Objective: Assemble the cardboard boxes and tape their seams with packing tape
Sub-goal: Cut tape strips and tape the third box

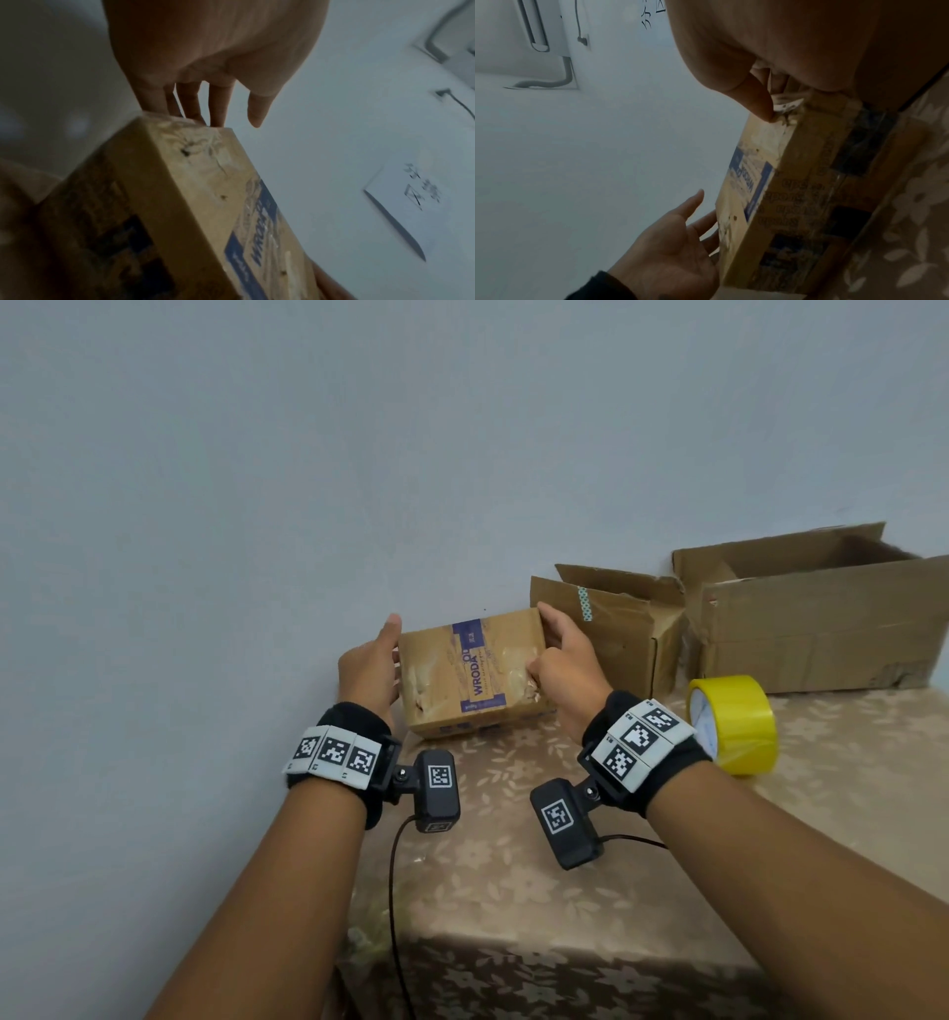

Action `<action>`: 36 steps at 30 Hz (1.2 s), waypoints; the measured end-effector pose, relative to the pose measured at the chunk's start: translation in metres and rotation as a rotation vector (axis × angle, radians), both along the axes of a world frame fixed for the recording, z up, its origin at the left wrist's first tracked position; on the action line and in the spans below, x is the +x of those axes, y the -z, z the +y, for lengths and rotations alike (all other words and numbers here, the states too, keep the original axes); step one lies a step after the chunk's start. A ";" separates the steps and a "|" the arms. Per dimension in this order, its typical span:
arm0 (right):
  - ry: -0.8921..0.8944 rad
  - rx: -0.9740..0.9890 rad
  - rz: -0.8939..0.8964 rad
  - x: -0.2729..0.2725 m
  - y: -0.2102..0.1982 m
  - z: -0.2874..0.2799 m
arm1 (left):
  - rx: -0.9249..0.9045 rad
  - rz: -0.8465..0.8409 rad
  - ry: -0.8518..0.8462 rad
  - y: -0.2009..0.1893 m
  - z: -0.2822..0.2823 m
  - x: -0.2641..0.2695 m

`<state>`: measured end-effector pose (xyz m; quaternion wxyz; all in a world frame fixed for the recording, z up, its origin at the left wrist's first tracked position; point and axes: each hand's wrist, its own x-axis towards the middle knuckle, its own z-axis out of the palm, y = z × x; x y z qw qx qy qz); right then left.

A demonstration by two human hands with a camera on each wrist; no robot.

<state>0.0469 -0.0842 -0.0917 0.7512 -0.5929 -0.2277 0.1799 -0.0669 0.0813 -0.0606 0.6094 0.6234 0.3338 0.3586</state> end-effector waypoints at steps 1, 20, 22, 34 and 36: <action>0.004 0.010 -0.006 0.000 -0.001 0.000 | 0.049 0.030 -0.023 -0.001 0.002 0.002; 0.139 0.170 0.247 0.012 -0.004 0.001 | -0.170 -0.147 0.028 -0.003 -0.020 0.000; 0.147 0.153 0.229 0.010 -0.003 0.003 | -0.133 -0.125 0.018 -0.004 -0.021 0.004; 0.218 0.028 0.119 0.002 -0.007 -0.002 | 0.124 0.123 0.061 -0.004 -0.025 0.009; 0.225 -0.027 0.088 0.005 -0.006 -0.003 | 0.165 0.157 0.070 -0.006 -0.028 0.009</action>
